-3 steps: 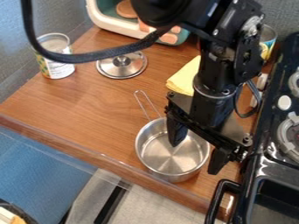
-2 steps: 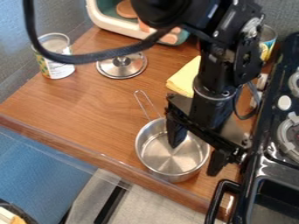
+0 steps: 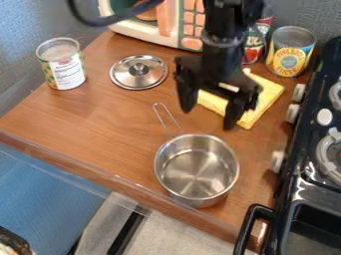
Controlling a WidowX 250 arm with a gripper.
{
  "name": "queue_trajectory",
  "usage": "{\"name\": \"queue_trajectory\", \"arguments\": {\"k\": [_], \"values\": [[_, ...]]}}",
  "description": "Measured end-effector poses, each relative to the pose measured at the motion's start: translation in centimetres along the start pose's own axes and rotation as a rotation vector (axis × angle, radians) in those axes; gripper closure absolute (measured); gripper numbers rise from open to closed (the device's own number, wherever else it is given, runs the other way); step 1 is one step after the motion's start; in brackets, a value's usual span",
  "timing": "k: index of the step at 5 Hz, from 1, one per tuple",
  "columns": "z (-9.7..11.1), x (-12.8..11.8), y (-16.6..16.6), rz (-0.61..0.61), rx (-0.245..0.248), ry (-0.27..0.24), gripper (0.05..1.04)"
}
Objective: Put the pot lid on the silver pot on the bottom right of the table
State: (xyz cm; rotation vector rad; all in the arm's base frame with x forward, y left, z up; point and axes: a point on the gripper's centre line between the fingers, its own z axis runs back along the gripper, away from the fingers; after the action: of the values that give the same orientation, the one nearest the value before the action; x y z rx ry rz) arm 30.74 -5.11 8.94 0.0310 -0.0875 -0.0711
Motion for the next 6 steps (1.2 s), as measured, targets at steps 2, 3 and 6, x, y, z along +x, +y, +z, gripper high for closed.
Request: {"name": "queue_trajectory", "arguments": {"k": [2,3,6], "values": [[-0.7,5.2,6.1,0.155,0.017,-0.024,0.083],[-1.8,6.3,9.4,0.179,0.066,-0.025,0.083],[-4.8,8.1,15.8,0.213,0.114,-0.050,0.083]]}}
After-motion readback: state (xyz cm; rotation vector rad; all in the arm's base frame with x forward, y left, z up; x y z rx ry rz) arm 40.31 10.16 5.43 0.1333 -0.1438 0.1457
